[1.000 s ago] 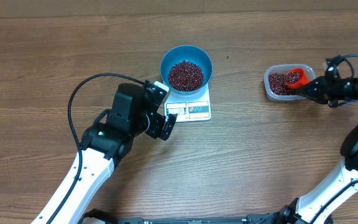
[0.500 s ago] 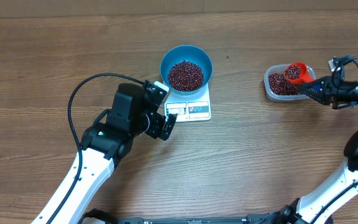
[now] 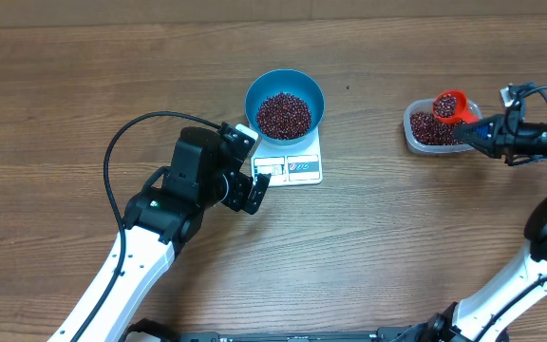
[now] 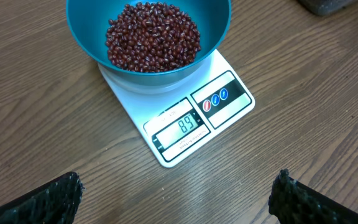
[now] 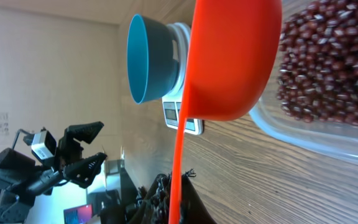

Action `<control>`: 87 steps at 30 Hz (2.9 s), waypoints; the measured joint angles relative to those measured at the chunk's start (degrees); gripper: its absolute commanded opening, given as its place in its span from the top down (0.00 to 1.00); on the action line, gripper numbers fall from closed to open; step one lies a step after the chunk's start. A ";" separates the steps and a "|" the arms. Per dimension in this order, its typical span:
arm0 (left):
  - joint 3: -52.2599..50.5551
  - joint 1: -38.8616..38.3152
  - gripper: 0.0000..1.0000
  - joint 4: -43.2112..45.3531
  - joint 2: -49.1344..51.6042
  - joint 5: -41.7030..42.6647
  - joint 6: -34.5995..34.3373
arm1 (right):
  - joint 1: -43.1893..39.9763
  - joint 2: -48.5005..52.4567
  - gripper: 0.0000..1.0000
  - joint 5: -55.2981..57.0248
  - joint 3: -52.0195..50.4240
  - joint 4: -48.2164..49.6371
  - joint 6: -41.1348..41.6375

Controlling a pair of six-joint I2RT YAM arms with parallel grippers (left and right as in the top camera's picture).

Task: Scoop item into bowl and weigh 150g on scale
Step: 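Lift the filled scoop out of the tub with the right gripper, then carry the filled scoop over the blue bowl with the right gripper, then tilt the scoop over the blue bowl to pour beans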

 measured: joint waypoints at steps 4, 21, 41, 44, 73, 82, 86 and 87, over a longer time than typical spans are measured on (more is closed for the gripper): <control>0.00 0.00 0.01 0.00 0.00 0.00 0.00 | 4.15 0.00 0.96 -0.66 0.00 0.15 -0.15; 0.00 0.00 0.00 0.00 0.00 0.00 0.00 | 25.07 0.42 0.96 -4.68 3.13 8.52 10.73; 0.00 0.00 0.00 -0.02 0.00 0.00 0.00 | 44.46 0.55 0.96 14.12 11.47 22.51 36.17; 0.00 0.00 0.01 0.00 0.00 0.00 0.00 | 46.66 0.59 0.96 20.98 14.62 21.79 39.71; 0.00 0.00 0.00 -0.02 0.00 0.00 0.00 | 62.64 0.59 0.96 71.38 27.63 15.39 48.74; 0.00 0.00 0.01 0.00 0.00 0.00 0.00 | 65.18 0.59 0.96 75.49 27.63 15.26 48.74; 0.00 0.00 0.00 0.00 0.00 0.00 0.00 | 65.16 0.59 0.96 76.00 27.63 15.28 48.74; 0.00 0.00 0.00 0.00 0.00 0.00 0.00 | 65.16 0.59 0.96 76.02 27.63 15.28 48.74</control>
